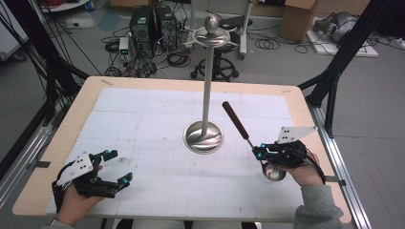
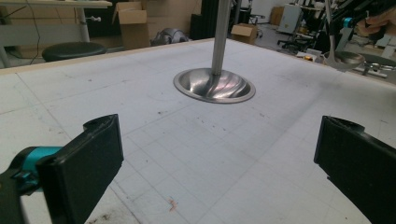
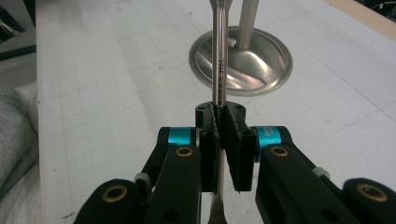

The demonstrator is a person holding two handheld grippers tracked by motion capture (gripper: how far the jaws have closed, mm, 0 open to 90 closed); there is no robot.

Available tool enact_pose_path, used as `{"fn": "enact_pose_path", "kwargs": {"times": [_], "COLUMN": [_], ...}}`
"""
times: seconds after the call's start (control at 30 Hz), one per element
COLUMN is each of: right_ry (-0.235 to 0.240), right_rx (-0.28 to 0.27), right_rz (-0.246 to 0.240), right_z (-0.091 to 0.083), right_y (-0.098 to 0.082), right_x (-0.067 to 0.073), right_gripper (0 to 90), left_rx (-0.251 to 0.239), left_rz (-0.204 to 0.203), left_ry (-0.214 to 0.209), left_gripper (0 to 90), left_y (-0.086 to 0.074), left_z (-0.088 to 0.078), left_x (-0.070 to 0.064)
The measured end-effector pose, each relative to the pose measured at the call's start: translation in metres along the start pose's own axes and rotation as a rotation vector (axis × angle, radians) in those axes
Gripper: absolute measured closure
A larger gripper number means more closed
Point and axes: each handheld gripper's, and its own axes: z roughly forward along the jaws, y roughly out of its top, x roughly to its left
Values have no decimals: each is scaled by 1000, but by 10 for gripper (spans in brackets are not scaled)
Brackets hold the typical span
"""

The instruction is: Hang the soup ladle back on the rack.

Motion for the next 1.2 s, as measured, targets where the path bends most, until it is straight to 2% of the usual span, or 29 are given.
{"fn": "enact_pose_path", "kwargs": {"times": [0.27, 0.67, 0.97, 1.2], "right_ry": [13, 10, -5, -8], "right_rx": [-67, -157, -205, -246], "right_rz": [20, 23, 0, 11], "right_z": [-6, -11, -13, -13], "right_y": [0, 1, 4, 7], "right_x": [-1, -2, -2, -5], "right_gripper": [847, 847, 848, 848], "left_rx": [-34, -28, -28, -34], "left_rz": [-16, -11, -13, -12], "left_ry": [-8, -9, -8, -1], "left_gripper": [18, 17, 17, 17], "left_y": [3, 2, 2, 3], "left_z": [-1, -1, -1, -3], "left_x": [-2, -2, -2, -1]}}
